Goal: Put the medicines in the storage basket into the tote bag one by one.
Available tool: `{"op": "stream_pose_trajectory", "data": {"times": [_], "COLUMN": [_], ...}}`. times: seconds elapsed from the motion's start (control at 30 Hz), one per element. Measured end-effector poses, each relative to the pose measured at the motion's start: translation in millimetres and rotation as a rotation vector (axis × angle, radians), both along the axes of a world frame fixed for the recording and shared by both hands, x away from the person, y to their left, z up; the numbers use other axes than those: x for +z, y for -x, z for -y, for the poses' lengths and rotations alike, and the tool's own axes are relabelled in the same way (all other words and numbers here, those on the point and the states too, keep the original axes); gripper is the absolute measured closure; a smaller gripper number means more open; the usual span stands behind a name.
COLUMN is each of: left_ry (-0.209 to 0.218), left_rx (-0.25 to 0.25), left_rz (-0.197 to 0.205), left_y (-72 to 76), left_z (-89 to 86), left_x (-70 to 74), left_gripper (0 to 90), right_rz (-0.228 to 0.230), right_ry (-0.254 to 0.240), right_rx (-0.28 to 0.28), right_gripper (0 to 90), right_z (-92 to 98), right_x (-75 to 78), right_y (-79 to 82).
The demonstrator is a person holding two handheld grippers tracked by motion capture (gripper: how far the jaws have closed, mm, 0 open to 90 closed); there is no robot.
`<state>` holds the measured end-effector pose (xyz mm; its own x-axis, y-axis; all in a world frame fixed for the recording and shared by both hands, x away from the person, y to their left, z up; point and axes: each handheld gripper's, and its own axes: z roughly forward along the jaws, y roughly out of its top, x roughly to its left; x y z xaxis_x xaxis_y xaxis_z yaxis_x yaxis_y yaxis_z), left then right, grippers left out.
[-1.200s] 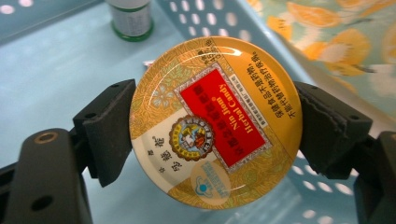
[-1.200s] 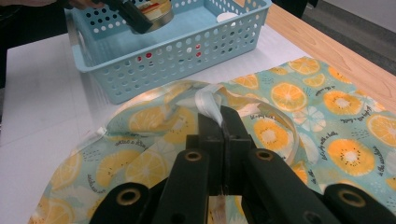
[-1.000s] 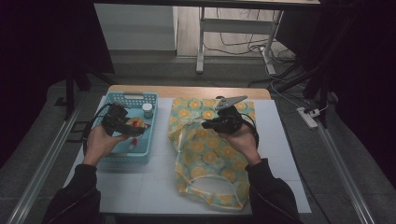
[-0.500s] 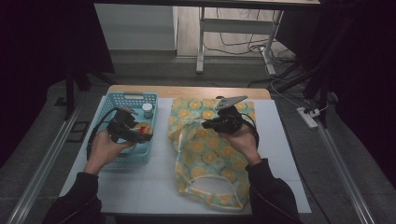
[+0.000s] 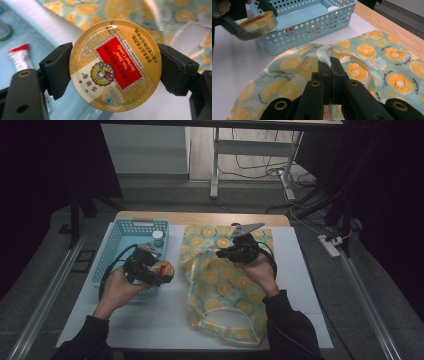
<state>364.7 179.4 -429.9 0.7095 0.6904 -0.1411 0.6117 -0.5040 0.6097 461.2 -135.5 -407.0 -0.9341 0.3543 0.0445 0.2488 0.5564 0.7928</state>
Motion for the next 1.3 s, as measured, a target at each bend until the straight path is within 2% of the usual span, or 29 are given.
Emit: {"op": "stream_pose_trajectory", "data": {"times": [0.07, 0.23, 0.6, 1.03, 1.3], "left_ry": [0.012, 0.008, 0.013, 0.023, 0.009], "left_rx": [-0.017, -0.067, -0.149, -0.219, -0.242], "left_rz": [0.004, 0.006, 0.01, -0.001, 0.002], "left_y": [2.5, 6.7, 6.9, -4.5, -13.2], "left_z": [6.3, 25.5, 62.0, 103.0, 126.9], "left_x": [1.0, 3.5, 6.3, 2.2, -3.3], "left_gripper": [20.4, 20.3, 20.3, 20.3, 20.3], "right_rz": [-0.002, -0.002, -0.009, -0.012, -0.013], "right_ry": [0.003, 0.004, 0.008, 0.007, 0.008], "right_rx": [-0.001, -0.001, -0.006, -0.012, -0.017], "right_gripper": [89.4, 89.4, 89.5, 89.5, 89.5], "right_z": [-0.5, -0.6, -1.7, -1.5, -1.5], "right_x": [-0.2, -0.8, -2.5, -5.8, -7.5], "right_y": [0.3, -0.1, -0.8, -3.7, -4.5]}}
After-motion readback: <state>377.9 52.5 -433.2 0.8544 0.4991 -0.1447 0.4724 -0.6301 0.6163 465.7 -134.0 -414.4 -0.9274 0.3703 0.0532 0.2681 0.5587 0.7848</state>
